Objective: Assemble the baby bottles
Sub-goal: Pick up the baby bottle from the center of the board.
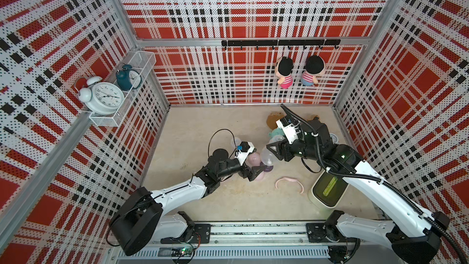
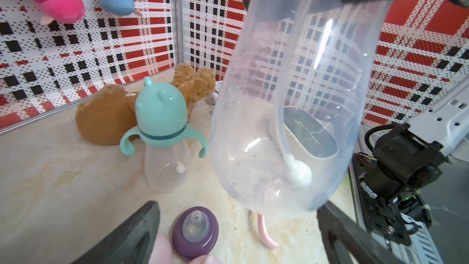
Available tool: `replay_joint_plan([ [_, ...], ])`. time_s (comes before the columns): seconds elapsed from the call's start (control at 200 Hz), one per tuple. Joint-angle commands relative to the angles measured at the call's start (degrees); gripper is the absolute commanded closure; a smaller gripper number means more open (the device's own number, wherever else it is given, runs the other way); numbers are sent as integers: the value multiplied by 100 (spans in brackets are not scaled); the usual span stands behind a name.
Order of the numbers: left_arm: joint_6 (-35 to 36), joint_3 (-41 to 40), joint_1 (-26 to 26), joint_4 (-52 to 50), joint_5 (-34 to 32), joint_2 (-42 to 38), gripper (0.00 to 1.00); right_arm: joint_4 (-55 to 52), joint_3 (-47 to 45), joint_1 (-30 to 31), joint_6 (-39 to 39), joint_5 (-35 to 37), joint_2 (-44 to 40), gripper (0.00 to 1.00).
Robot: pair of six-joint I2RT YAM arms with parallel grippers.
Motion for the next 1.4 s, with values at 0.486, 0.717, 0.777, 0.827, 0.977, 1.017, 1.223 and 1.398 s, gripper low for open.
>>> replay_joint_plan([
  [0.486, -358, 650, -104, 1131, 235, 727, 3, 1070, -337, -17, 118, -868, 145, 41],
  [0.717, -354, 716, -89, 1131, 317, 855, 11, 1121, -364, -17, 127, -890, 103, 41],
  [0.777, -354, 716, -87, 1132, 317, 852, 13, 1153, -389, -17, 131, -916, 124, 40],
  [0.827, -363, 716, -78, 1132, 325, 840, 16, 1187, -403, -17, 151, -938, 126, 38],
  [0.977, -396, 681, -4, 1130, 400, 796, 35, 1300, -469, -17, 269, -877, 77, 17],
  [1.017, -406, 668, 25, 1128, 443, 787, 44, 1288, -468, -17, 323, -759, 19, 13],
  [1.223, -459, 485, 179, 1207, 409, 617, 86, 868, -434, -26, 373, 6, -443, 6],
  [1.398, -493, 352, 350, 1237, 477, 456, 93, 466, -644, -43, 451, 609, -965, 6],
])
